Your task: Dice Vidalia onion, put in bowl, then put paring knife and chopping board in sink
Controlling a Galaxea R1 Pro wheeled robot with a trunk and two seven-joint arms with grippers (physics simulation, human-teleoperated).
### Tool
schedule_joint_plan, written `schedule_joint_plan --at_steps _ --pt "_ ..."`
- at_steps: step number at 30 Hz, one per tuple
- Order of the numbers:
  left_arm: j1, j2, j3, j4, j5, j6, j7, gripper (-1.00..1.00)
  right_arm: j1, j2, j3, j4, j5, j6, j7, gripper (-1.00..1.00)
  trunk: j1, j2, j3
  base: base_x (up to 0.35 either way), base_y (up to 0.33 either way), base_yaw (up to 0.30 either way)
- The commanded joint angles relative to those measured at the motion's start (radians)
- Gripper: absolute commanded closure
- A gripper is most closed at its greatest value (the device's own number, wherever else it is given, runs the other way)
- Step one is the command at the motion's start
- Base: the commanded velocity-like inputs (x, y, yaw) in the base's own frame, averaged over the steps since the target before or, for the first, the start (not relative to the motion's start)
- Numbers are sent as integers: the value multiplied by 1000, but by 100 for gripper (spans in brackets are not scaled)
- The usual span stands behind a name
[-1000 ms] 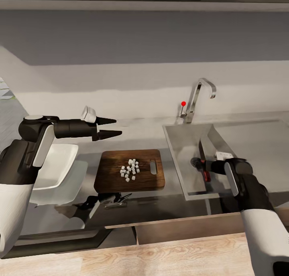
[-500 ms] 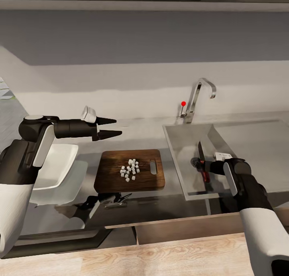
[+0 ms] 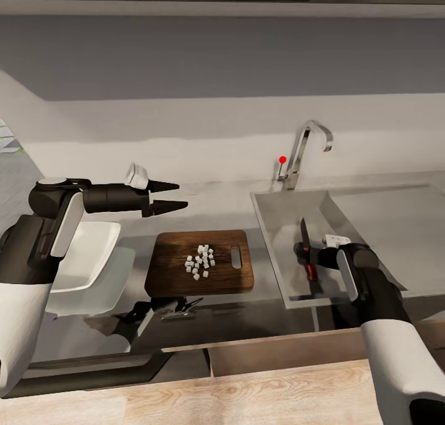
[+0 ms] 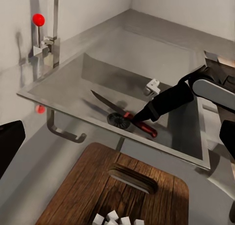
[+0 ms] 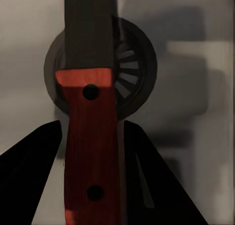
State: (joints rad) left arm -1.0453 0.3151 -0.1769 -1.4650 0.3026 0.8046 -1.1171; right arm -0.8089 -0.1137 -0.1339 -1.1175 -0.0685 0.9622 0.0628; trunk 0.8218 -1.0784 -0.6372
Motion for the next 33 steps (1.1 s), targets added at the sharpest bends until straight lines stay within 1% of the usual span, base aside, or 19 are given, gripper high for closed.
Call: schedule_joint_plan --at_steps 1,6,12,18,30,31,33 --pt "-1 1 -2 0 6 7 1 -100 -1 0 -1 -1 -5 4 -2 100 0 -1 -1 0 0 0" --pt "-1 1 -2 0 6 7 2 -100 -3 0 -1 3 -5 6 -10 100 0 -1 -1 0 0 0" --pt "-1 1 -2 0 6 7 2 -100 -14 0 -1 21 -5 5 -52 100 0 -1 -1 0 0 0" --pt "-1 1 -2 0 6 7 2 -100 -21 0 -1 40 -5 5 -56 100 0 -1 -1 0 0 0" --pt "-1 1 -2 0 6 7 2 -100 -24 6 -1 44 -5 4 -58 100 0 -1 -1 0 0 0" --pt "-1 1 -2 0 6 7 2 -100 -24 7 -1 44 -5 4 -58 -100 0 -1 -1 0 0 0" --pt "-1 1 -2 0 6 7 1 -100 -24 6 -1 44 -5 4 -58 -100 0 -1 -1 0 0 0"
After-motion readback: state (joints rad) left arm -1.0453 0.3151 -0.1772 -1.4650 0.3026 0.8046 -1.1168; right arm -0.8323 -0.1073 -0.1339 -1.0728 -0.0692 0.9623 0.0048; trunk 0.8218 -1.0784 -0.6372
